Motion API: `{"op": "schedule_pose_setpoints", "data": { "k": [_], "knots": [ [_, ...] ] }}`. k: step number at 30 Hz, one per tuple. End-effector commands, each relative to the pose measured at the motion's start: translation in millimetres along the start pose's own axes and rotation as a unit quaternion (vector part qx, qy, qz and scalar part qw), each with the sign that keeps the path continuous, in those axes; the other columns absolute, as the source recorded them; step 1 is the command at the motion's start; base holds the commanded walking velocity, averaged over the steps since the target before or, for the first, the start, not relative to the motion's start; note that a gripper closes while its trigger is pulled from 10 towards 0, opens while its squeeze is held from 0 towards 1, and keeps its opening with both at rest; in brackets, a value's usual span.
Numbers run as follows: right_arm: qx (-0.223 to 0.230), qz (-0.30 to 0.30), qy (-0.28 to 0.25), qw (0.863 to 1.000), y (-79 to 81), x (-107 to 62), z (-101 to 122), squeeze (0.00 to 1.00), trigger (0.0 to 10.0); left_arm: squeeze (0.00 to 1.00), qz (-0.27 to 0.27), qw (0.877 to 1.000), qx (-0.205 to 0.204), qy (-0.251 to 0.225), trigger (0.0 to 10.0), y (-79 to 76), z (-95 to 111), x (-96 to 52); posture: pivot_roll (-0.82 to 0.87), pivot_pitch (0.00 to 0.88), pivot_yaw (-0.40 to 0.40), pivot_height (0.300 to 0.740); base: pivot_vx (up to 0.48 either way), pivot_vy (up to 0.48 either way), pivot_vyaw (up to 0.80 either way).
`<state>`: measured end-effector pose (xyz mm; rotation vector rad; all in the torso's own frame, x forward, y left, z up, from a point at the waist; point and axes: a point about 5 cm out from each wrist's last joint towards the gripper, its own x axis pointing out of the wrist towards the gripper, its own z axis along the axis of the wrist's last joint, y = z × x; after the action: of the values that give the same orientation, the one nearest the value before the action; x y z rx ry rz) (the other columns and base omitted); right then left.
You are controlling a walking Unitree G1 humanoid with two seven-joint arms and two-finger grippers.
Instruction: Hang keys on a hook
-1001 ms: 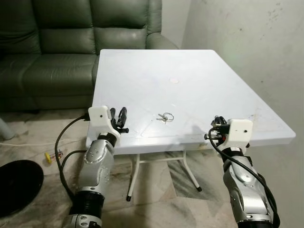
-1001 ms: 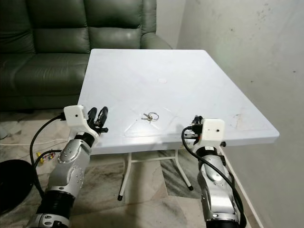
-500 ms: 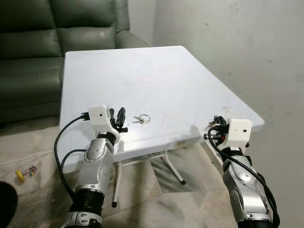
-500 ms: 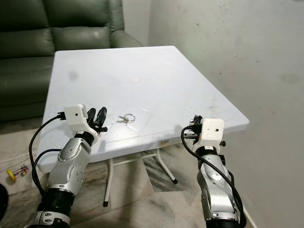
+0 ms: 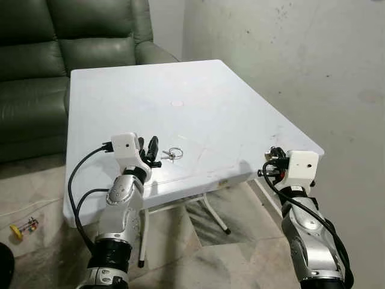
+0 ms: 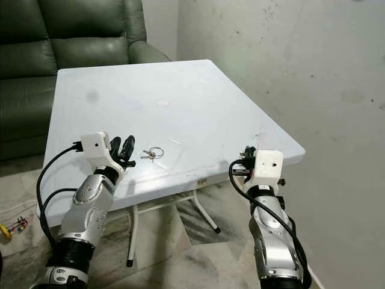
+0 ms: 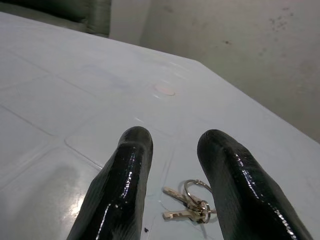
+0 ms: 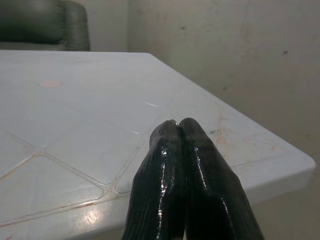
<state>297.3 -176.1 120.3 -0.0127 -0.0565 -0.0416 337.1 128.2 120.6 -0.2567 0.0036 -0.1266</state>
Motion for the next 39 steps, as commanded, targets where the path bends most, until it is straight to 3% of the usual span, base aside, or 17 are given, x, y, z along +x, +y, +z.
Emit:
{"op": "schedule_pose_setpoints", "data": {
  "k": [1,4,7,39],
  "knots": [
    [-0.001,0.000,-0.006,1.000,1.8,1.4,2.6,0.00,10.0,0.00,-0.007,1.000,0.007,0.003,10.0,-0.4,0.9,1.1,0.06,0.000,-0.041,0.740,0.000,0.442,-0.74],
    [-0.001,0.001,-0.006,1.000,2.3,1.3,2.4,0.00,10.0,0.00,-0.006,1.000,0.009,0.003,10.0,0.0,0.9,1.0,0.06,0.000,-0.041,0.740,0.000,0.446,-0.74],
    [0.000,0.002,-0.005,1.000,3.2,0.5,1.6,0.00,10.0,0.00,-0.002,1.000,0.026,0.001,10.0,0.6,1.8,1.0,0.07,0.000,-0.039,0.740,0.000,0.000,-0.74],
    [-0.001,-0.002,-0.001,1.000,2.1,-3.6,-1.1,0.00,10.0,0.00,-0.002,0.999,0.043,0.020,10.0,-2.5,-2.4,1.8,0.06,0.000,-0.040,0.740,0.000,0.000,-0.74]
  ]
}}
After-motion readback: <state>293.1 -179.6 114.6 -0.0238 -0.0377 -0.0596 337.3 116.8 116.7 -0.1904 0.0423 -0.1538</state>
